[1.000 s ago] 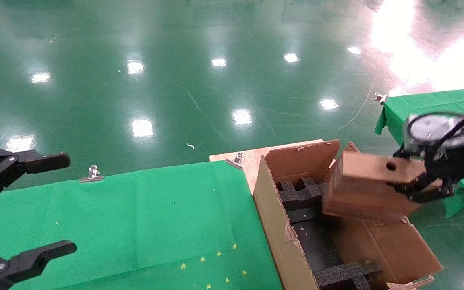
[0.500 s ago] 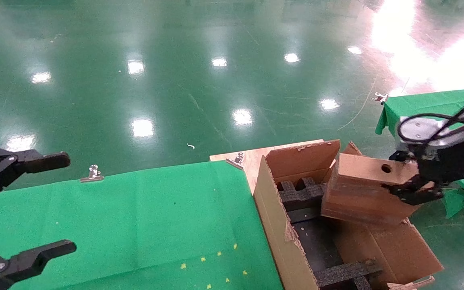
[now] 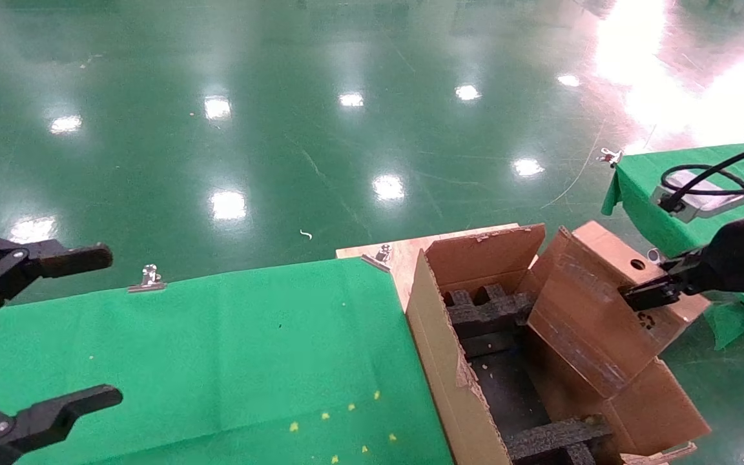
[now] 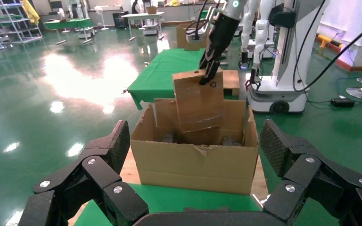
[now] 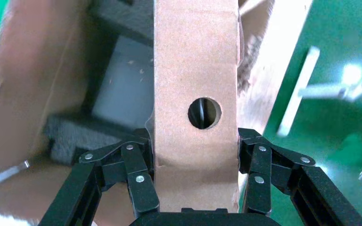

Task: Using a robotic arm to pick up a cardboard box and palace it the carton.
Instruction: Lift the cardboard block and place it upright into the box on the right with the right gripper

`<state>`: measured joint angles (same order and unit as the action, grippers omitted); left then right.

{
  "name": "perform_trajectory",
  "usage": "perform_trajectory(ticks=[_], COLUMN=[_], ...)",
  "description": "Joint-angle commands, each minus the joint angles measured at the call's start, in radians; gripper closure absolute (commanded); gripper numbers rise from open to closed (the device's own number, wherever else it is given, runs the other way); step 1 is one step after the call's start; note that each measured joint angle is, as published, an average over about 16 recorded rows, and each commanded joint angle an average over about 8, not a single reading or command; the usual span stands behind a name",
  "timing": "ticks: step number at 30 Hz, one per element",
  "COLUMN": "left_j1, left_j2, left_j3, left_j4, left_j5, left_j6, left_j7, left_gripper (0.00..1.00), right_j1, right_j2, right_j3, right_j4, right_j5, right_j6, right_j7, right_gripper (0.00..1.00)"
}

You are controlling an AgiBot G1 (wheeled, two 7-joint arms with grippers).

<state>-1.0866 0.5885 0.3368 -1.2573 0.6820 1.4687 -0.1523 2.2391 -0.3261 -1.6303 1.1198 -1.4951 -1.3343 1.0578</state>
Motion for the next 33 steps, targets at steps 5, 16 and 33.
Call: perform_trajectory(ticks=[5, 16, 33], left_j1=[0.0, 0.0, 0.0], left_j2=[0.0, 0.0, 0.0], left_j3=[0.0, 0.0, 0.0], left_j4=[0.0, 0.0, 0.0], left_j5=[0.0, 0.0, 0.0], left_j6=[0.0, 0.0, 0.0], left_j7=[0.0, 0.0, 0.0], left_gripper=[0.0, 0.0, 0.0], right_j1=[-0.035, -0.046, -0.122], right_j2=[0.022, 0.024, 0.042], right_j3=[-0.011, -0.015, -0.074], right_j4=[0.026, 0.025, 0.192], right_j5=[0.004, 0.01, -0.178], right_j6=[0.061, 0.075, 0.225], right_j7=[0.176, 0.204, 0.512], right_gripper=[1.0, 1.0, 1.0])
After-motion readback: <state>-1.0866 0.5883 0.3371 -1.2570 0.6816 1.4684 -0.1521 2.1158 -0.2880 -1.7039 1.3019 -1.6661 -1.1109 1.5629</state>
